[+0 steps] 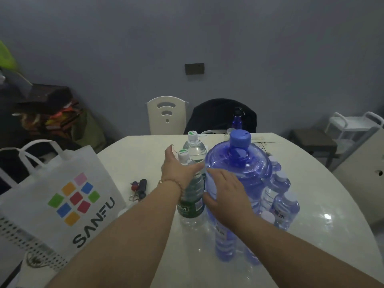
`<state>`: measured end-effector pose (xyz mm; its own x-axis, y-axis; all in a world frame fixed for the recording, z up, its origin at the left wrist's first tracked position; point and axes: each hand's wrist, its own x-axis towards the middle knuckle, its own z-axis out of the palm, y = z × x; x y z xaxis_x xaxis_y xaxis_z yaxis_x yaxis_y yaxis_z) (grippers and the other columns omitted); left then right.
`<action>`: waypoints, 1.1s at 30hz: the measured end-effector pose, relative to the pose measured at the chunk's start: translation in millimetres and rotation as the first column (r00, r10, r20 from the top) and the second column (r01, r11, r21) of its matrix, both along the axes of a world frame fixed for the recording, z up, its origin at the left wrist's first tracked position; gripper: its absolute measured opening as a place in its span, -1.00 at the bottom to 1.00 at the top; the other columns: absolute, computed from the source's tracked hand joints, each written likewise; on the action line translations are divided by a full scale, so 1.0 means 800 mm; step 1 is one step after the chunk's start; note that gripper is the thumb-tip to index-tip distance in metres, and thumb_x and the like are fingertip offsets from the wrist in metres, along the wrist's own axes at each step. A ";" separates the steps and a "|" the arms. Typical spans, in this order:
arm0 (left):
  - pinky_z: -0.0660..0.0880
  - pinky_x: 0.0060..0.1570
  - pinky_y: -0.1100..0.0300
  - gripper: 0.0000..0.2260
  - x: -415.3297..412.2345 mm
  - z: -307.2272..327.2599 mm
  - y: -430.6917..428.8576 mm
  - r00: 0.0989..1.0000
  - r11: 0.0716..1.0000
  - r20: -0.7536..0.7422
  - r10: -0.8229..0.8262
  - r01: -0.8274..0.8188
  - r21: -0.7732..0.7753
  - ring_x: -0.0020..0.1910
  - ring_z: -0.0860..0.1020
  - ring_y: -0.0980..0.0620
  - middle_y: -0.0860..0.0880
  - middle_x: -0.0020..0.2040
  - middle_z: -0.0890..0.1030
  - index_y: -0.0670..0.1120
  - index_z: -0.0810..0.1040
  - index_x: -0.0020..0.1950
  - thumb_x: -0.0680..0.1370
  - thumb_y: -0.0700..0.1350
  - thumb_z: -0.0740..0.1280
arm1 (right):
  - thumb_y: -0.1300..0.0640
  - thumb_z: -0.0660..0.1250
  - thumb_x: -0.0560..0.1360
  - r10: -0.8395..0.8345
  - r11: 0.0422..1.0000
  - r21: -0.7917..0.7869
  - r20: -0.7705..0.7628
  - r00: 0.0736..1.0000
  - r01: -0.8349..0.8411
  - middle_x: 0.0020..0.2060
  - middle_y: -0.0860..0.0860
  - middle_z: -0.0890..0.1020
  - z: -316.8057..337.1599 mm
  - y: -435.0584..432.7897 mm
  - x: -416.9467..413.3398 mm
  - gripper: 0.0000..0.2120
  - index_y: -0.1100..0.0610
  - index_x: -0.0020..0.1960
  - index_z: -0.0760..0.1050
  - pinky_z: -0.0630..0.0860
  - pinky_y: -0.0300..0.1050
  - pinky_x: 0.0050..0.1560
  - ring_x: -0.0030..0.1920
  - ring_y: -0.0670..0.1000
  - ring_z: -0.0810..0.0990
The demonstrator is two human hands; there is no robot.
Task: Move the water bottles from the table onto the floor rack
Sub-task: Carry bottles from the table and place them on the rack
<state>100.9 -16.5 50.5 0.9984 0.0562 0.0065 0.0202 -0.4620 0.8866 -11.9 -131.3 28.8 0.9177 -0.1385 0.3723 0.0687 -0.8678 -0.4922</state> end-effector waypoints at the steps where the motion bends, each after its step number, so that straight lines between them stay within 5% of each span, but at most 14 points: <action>1: 0.45 0.16 0.00 -0.07 0.007 -0.003 0.003 0.996 0.994 -0.059 -0.070 0.065 -0.088 0.21 0.47 -0.07 0.01 0.27 0.47 0.06 0.22 0.42 0.16 0.10 0.61 | -0.03 0.34 0.48 0.041 0.999 0.030 -0.044 0.998 -0.040 0.36 -0.07 0.41 0.004 0.003 0.014 -0.41 -0.06 0.45 0.21 0.22 -0.13 0.33 0.38 -0.02 0.35; 4: 0.56 -0.14 0.13 -0.44 0.014 -0.016 0.010 0.990 0.982 -0.051 -0.130 0.122 -0.145 -0.03 0.61 0.02 0.06 -0.02 0.65 0.04 0.53 0.07 0.13 0.08 0.60 | 0.12 0.38 0.49 0.118 0.983 0.164 -0.197 0.973 -0.087 0.52 -0.08 0.21 0.009 0.015 0.047 -0.22 -0.11 0.53 -0.01 0.24 -0.04 0.40 0.50 0.01 0.20; 9: 0.59 -0.15 0.07 -0.75 -0.008 -0.031 0.015 0.981 0.987 0.170 -0.098 0.118 -0.111 -0.15 0.61 -0.03 -0.09 -0.10 0.61 0.06 0.52 -0.11 0.30 -0.03 0.52 | 0.06 0.48 0.41 0.214 0.960 0.225 -0.212 0.954 -0.166 0.49 -0.02 0.26 -0.002 0.036 0.063 -0.08 -0.04 0.55 -0.06 0.34 -0.05 0.39 0.45 0.04 0.31; 15: 0.59 -0.28 0.19 -0.80 -0.057 -0.033 0.036 0.954 0.984 0.296 -0.049 0.097 -0.149 -0.28 0.61 0.09 0.03 -0.28 0.63 0.06 0.51 -0.20 0.37 -0.16 0.49 | -0.07 0.45 0.43 0.326 0.888 0.364 -0.068 0.943 -0.281 0.37 -0.26 0.41 -0.016 0.053 0.047 -0.25 -0.27 0.47 0.11 0.40 -0.17 0.34 0.37 -0.16 0.39; 18: 0.40 -0.39 0.55 -0.82 -0.086 -0.010 0.042 0.909 0.996 0.415 -0.031 0.064 -0.067 -0.26 0.54 0.35 0.19 -0.37 0.53 0.16 0.44 -0.27 0.35 -0.04 0.43 | -0.22 0.45 0.35 0.349 0.906 0.261 -0.019 0.937 -0.333 0.40 -0.27 0.36 -0.001 0.063 0.032 -0.15 -0.28 0.47 0.01 0.30 -0.11 0.43 0.38 -0.25 0.33; 20: 0.33 -0.42 0.57 -0.87 -0.102 0.023 0.047 0.877 0.999 0.480 -0.040 0.050 -0.007 -0.28 0.53 0.33 0.26 -0.37 0.47 0.19 0.41 -0.26 0.30 0.10 0.35 | -0.28 0.43 0.33 0.384 0.880 0.276 0.067 0.921 -0.387 0.35 -0.46 0.28 0.019 0.067 0.021 -0.15 -0.44 0.40 -0.07 0.23 -0.32 0.40 0.33 -0.45 0.24; 23: 0.39 -0.41 0.51 -0.79 -0.117 0.091 0.050 0.845 0.980 0.507 -0.171 0.197 0.002 -0.32 0.56 0.28 0.26 -0.36 0.57 0.16 0.47 -0.19 0.23 0.00 0.41 | -0.15 0.56 0.25 0.327 0.833 0.385 0.237 0.915 -0.398 0.19 -0.62 0.29 0.076 0.065 -0.005 -0.07 -0.51 0.33 -0.03 0.23 -0.65 0.12 0.22 -0.53 0.29; 28: 0.50 -0.27 0.29 -0.81 -0.161 0.217 0.013 0.708 0.941 0.625 -0.329 0.305 0.149 -0.29 0.56 0.20 0.10 -0.32 0.57 0.02 0.51 -0.18 0.23 -0.02 0.35 | 0.15 0.62 0.16 0.203 0.830 0.350 0.537 0.819 -0.434 0.13 -0.34 0.52 0.179 0.029 -0.052 -0.07 -0.17 0.39 0.24 0.42 -0.43 0.14 0.17 -0.25 0.53; 31: 0.54 -0.33 0.19 -0.86 -0.208 0.277 -0.027 0.640 0.900 0.648 -0.413 0.395 0.184 -0.37 0.56 0.17 0.07 -0.39 0.58 0.00 0.51 -0.27 0.22 -0.02 0.35 | 0.13 0.64 0.20 0.154 0.850 0.320 0.608 0.778 -0.418 0.16 -0.13 0.56 0.230 -0.012 -0.098 -0.09 0.06 0.43 0.26 0.51 -0.15 0.22 0.18 -0.11 0.56; 33: 0.47 -0.41 0.31 -0.90 -0.242 0.302 -0.059 0.578 0.869 0.681 -0.450 0.458 0.185 -0.41 0.55 0.20 0.12 -0.43 0.56 0.03 0.49 -0.30 0.23 -0.04 0.35 | 0.09 0.62 0.22 0.121 0.867 0.298 0.650 0.751 -0.398 0.18 -0.06 0.57 0.255 -0.044 -0.133 -0.09 0.11 0.45 0.25 0.52 -0.02 0.23 0.19 -0.06 0.56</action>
<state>-92.8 -63.5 291.9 0.5985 -0.3987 0.6948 -0.7986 -0.2290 0.5566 -118.1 -166.3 232.6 0.5477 -0.1887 0.8151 0.6566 -0.5068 -0.5586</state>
